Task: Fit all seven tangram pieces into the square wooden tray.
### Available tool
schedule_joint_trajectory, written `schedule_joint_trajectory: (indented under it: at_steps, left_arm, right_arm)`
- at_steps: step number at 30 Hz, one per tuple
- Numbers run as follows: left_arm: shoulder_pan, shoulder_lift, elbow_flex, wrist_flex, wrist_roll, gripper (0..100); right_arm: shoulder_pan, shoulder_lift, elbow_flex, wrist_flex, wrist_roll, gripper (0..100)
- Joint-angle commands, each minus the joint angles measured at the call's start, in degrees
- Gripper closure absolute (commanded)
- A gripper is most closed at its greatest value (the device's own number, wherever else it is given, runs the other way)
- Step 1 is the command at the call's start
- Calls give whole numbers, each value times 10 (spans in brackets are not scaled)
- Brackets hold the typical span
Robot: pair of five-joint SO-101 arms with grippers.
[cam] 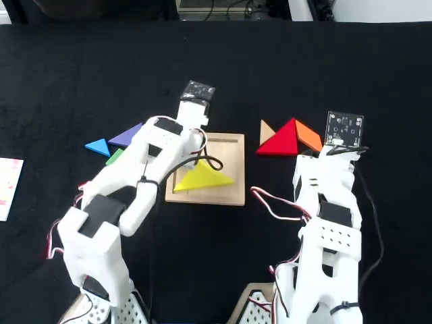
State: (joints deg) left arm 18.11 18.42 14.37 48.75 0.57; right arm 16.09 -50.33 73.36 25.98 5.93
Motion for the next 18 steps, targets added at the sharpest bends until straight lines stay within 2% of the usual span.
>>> schedule_joint_trajectory:
  at_steps: [1,8,18]
  left_arm:
    - [6,7,-37,-10,-3,970]
    - [54,5,-31,-4,-3,970]
    - [116,5,-33,76,0,970]
  right_arm:
    - [6,-12,-17,-12,0,987]
    - [6,-11,-15,-23,0,987]
    - [9,-11,-15,-24,0,987]
